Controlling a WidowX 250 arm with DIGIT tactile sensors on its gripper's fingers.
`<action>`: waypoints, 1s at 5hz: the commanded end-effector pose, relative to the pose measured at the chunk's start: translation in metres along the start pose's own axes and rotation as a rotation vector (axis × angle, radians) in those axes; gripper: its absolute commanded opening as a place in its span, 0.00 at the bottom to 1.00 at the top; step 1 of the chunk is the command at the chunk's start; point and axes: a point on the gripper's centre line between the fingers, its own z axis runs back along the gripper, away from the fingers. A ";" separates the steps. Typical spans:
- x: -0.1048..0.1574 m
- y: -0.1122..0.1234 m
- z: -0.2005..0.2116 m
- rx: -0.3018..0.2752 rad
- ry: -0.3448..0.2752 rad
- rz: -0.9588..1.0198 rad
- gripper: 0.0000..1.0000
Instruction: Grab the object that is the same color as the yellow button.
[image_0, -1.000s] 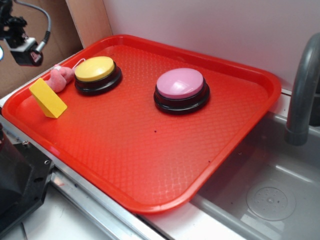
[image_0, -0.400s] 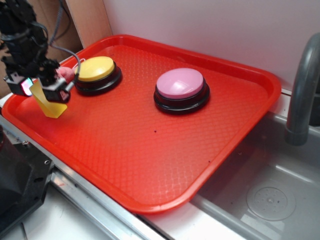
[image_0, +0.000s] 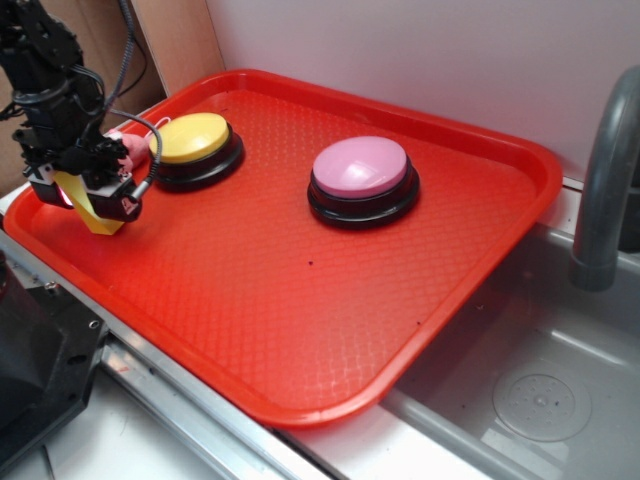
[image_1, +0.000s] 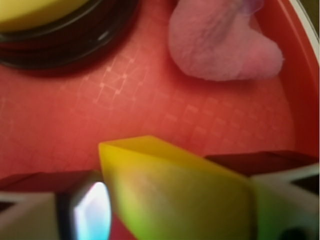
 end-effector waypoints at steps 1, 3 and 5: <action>0.000 -0.001 0.024 0.003 -0.049 0.014 0.00; 0.002 -0.069 0.079 -0.062 -0.061 -0.116 0.00; -0.031 -0.146 0.134 -0.166 -0.038 -0.385 0.00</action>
